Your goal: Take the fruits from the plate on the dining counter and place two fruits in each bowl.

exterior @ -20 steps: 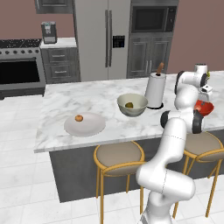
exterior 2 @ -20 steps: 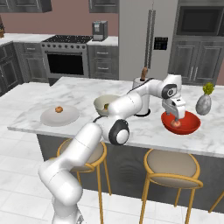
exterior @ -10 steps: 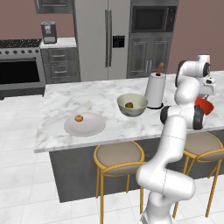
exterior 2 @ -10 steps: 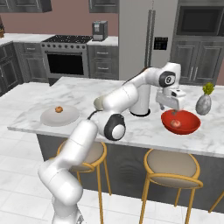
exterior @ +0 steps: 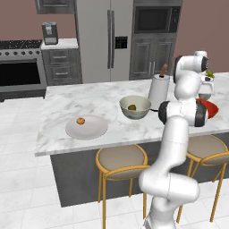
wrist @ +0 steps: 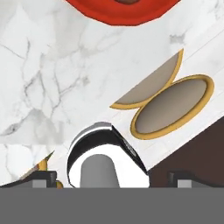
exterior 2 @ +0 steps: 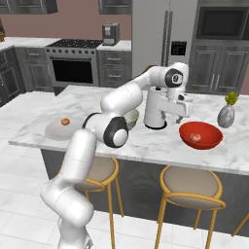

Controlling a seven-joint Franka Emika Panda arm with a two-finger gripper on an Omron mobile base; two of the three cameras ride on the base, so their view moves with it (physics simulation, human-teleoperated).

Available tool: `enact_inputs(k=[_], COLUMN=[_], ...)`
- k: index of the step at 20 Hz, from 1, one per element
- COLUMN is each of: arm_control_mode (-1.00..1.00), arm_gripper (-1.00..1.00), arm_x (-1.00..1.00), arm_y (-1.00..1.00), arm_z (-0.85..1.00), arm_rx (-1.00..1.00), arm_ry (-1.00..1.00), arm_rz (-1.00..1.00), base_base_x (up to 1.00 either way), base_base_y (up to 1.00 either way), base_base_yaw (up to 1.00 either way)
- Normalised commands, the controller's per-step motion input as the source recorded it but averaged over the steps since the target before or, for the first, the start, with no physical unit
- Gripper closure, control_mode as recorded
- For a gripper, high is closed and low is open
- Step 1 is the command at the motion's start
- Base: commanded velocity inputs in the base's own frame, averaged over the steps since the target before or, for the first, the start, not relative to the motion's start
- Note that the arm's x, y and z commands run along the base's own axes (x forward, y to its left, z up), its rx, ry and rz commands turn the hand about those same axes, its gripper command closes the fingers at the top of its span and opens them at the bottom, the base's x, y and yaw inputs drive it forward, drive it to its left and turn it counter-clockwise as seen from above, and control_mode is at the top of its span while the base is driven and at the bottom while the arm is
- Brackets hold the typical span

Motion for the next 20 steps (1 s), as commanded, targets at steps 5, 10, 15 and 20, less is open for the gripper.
enact_inputs(k=[5, 10, 15, 20], arm_control_mode=[-1.0, -1.0, -1.0, -1.0], arm_gripper=[-1.0, -1.0, -1.0, -1.0], arm_x=[-0.27, -0.07, 0.0, 0.06], arm_y=[0.95, 0.93, 0.85, 0.78], arm_z=[0.02, 0.02, 0.11, 0.18], arm_rx=[0.0, 0.0, 0.0, 0.02], arm_ry=[-0.02, -0.09, -0.02, 0.01], arm_rz=[0.26, 0.4, 0.42, 0.4], base_base_x=[0.0, 0.0, 0.0, 0.0], base_base_y=[0.0, 0.0, 0.0, 0.0], base_base_yaw=[0.0, 0.0, 0.0, 0.0])
